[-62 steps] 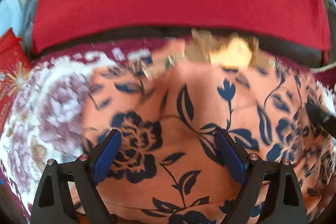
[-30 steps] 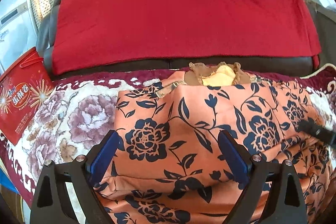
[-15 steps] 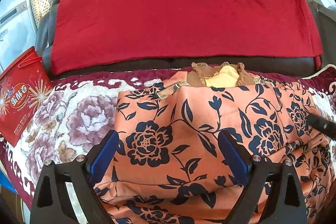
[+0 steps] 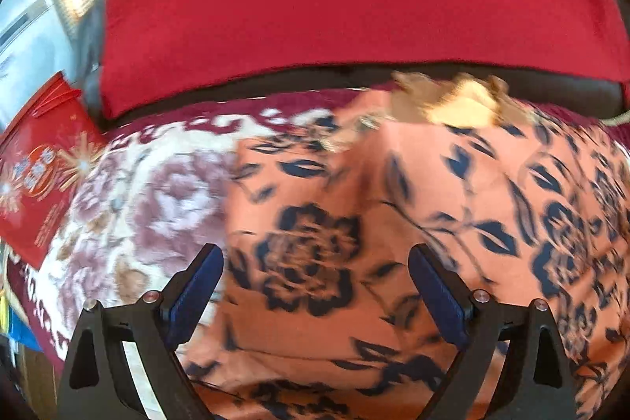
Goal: Fold small clothes
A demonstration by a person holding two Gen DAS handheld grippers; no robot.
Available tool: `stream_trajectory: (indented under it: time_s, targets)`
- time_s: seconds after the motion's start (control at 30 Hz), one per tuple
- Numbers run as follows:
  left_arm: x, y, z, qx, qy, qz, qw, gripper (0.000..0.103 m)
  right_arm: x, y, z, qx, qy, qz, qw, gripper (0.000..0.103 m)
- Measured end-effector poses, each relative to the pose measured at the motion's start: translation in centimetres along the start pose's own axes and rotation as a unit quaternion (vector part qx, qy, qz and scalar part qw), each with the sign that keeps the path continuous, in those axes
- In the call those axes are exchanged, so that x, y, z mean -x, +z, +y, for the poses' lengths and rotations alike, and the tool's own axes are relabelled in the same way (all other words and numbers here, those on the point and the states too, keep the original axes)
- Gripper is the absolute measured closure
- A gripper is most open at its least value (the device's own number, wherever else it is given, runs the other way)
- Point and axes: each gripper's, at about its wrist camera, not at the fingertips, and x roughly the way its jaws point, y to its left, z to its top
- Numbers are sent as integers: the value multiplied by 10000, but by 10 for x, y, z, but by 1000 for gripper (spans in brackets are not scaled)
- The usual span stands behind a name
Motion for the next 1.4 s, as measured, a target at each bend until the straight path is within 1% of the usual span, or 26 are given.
stream_trajectory:
  time_s: [0.03,0.1,0.17,0.2,0.27,0.3,0.37,0.4,0.5,0.53,0.6,0.63,0.7,0.73,0.8,0.87,0.93,1.0,1.03,1.07,1.13,1.2,1.23,1.27,1.33,1.4]
  targets:
    - [-4,2,8,132,60,56,9999,8,7,5,-5,-100,68,-186,9998,48]
    - [-13,4,20,325,202,222,9990,8,15,11,-12,-217,60,-389,9990,48]
    - [-34,2,28,346,470,672,9960,8,17,15,-19,-278,-171,-423,9986,48]
    - [-39,0,30,375,476,805,9949,8,18,17,-24,-317,-294,-414,9982,48]
    - [-38,0,34,504,357,787,9950,8,18,20,-31,-417,-450,-357,9975,48]
    - [-35,1,34,484,346,717,9957,8,19,21,-35,-470,-461,-342,9972,45]
    - [-27,2,37,477,407,520,9967,8,22,23,-42,-574,-408,-354,9969,41]
    - [-25,2,38,509,462,487,9964,8,23,22,-44,-590,-410,-355,9968,41]
    - [-41,4,47,566,663,757,9933,8,13,21,-44,-548,-450,-235,9972,41]
    - [-47,2,51,637,604,861,9924,7,9,21,-45,-555,-438,-131,9974,41]
    - [-48,2,57,791,491,879,9918,6,2,19,-45,-514,-396,-12,9979,41]
    - [-47,2,57,795,500,862,9918,6,0,19,-42,-391,-464,44,9981,43]
    - [-44,2,60,785,579,825,9918,6,-3,16,-32,10,-692,72,9976,73]
    - [-43,1,61,808,587,812,9917,6,-3,13,-26,241,-859,78,9960,75]
    - [-37,-1,63,846,626,758,9916,6,1,8,-14,588,-1086,-7,9923,85]
    - [-33,-3,64,838,809,606,9913,6,12,1,-3,841,-1255,-178,9884,87]
    - [-23,-2,62,772,1023,329,9912,6,23,-5,3,1030,-1407,-353,9841,90]
    - [-17,-2,58,616,1106,165,9918,6,21,-8,-2,1036,-1637,-251,9807,90]
    - [-16,-2,54,522,1119,163,9922,6,13,-8,-10,921,-1741,-51,9804,90]
    - [-16,-3,51,469,1103,180,9926,6,8,-7,-19,735,-1735,121,9820,90]
    - [-10,-3,46,432,1055,59,9935,6,17,-4,-19,681,-1649,-58,9839,90]
    - [5,-2,40,426,905,-265,9946,6,38,-2,-10,874,-1728,-651,9789,88]
    - [14,-1,34,411,708,-467,9955,6,48,0,-6,914,-1610,-908,9785,88]
    - [18,1,31,385,534,-573,9962,6,54,0,-3,920,-1347,-1070,9808,88]
    - [26,3,21,295,116,-738,9968,6,56,0,3,963,-926,-1124,9846,88]
    - [30,2,7,103,-82,-816,9966,6,43,-2,13,1103,-631,-859,9882,88]
